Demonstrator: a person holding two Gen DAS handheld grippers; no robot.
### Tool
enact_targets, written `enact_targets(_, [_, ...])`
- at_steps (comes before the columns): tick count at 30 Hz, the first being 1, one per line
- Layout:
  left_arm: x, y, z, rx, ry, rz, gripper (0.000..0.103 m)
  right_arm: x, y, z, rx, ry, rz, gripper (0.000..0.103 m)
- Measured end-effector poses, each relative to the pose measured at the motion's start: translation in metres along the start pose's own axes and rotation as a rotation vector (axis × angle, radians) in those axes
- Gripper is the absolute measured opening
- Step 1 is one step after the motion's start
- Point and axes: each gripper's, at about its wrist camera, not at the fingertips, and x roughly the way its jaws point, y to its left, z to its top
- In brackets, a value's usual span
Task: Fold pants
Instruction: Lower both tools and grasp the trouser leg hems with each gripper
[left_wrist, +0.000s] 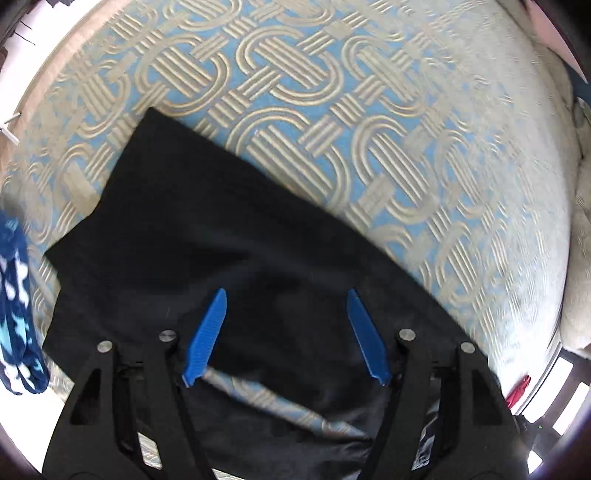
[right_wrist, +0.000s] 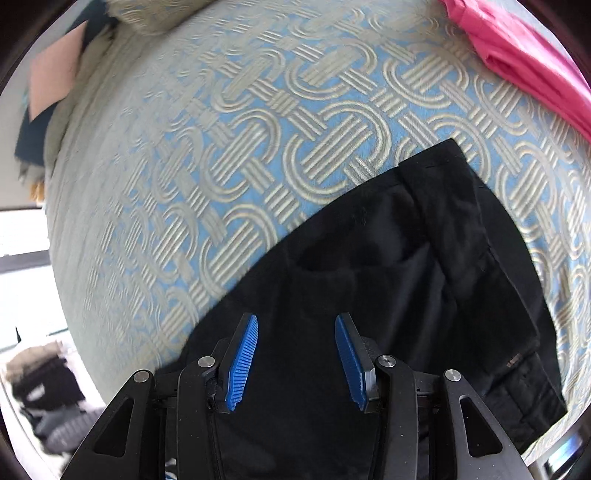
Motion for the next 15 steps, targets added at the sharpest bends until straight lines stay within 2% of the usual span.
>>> enact_targets(5, [0.008, 0.001, 0.015, -0.046, 0.047, 0.012, 0.071, 0.024, -0.009, 0.02, 0.184, 0.051, -0.014, 0.047])
enact_targets(7, [0.008, 0.0, 0.019, -0.056, 0.066, 0.026, 0.081, 0.029, -0.012, 0.024, 0.26, 0.06, 0.011, 0.063])
enact_targets(9, [0.009, 0.0, 0.023, -0.079, 0.076, 0.012, 0.082, 0.03, -0.01, 0.027, 0.31, 0.062, 0.038, 0.076])
enact_targets(12, [0.007, -0.001, 0.021, -0.119, 0.094, -0.008, 0.094, 0.033, 0.001, 0.029, 0.296, 0.053, 0.009, 0.084])
enact_targets(15, [0.0, -0.001, 0.027, -0.19, 0.072, -0.016, 0.095, 0.031, 0.013, 0.023, 0.268, 0.021, -0.049, 0.083])
